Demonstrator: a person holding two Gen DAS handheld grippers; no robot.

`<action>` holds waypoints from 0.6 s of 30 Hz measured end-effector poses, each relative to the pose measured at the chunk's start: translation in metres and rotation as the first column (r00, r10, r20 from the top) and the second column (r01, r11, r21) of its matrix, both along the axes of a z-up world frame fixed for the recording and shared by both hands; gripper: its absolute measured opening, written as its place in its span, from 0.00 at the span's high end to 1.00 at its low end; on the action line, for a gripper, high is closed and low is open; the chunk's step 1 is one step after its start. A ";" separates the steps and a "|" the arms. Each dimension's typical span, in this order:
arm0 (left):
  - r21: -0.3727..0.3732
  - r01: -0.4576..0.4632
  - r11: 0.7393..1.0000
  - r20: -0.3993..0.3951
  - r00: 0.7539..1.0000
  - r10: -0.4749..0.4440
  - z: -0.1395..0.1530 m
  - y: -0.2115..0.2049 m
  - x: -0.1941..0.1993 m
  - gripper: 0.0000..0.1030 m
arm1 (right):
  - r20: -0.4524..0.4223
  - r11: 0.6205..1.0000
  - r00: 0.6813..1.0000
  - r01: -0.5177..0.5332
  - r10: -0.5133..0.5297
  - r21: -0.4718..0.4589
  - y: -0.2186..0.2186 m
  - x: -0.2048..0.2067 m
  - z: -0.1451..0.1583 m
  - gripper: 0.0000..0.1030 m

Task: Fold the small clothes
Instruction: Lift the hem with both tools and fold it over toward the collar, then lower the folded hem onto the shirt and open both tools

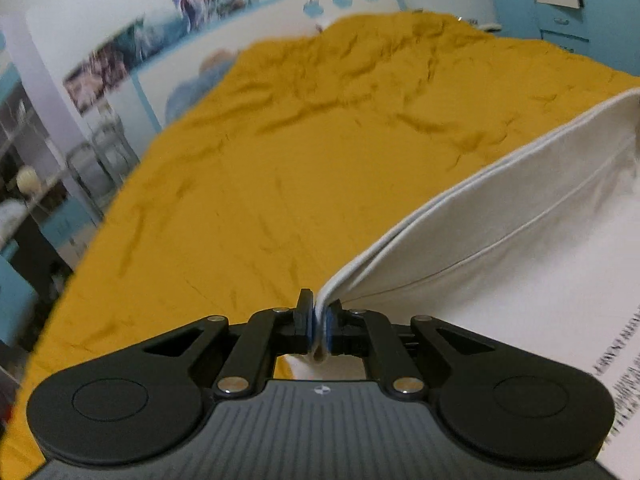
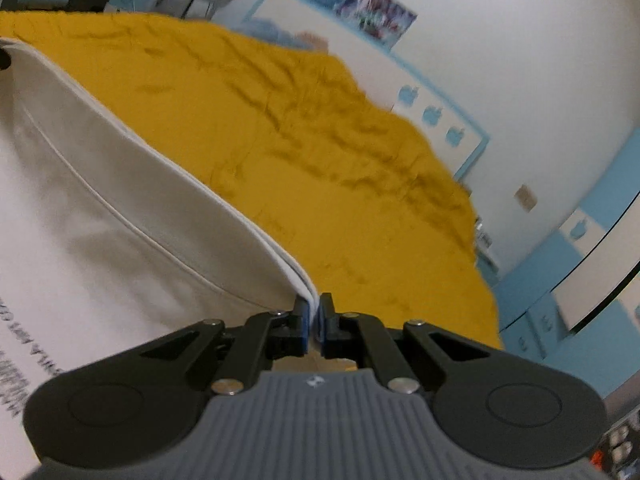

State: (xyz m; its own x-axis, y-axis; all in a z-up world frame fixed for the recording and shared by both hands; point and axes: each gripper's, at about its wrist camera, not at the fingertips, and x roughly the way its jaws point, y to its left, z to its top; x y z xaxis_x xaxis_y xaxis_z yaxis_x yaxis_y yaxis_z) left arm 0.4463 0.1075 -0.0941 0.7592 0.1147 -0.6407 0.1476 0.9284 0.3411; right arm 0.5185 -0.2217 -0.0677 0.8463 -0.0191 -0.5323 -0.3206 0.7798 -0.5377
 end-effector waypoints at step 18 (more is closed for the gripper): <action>-0.113 -0.173 0.978 -0.026 0.985 0.171 0.029 0.048 -0.018 0.57 | -0.026 0.978 0.987 0.159 -0.157 0.135 -0.021 -0.001 -0.003 0.54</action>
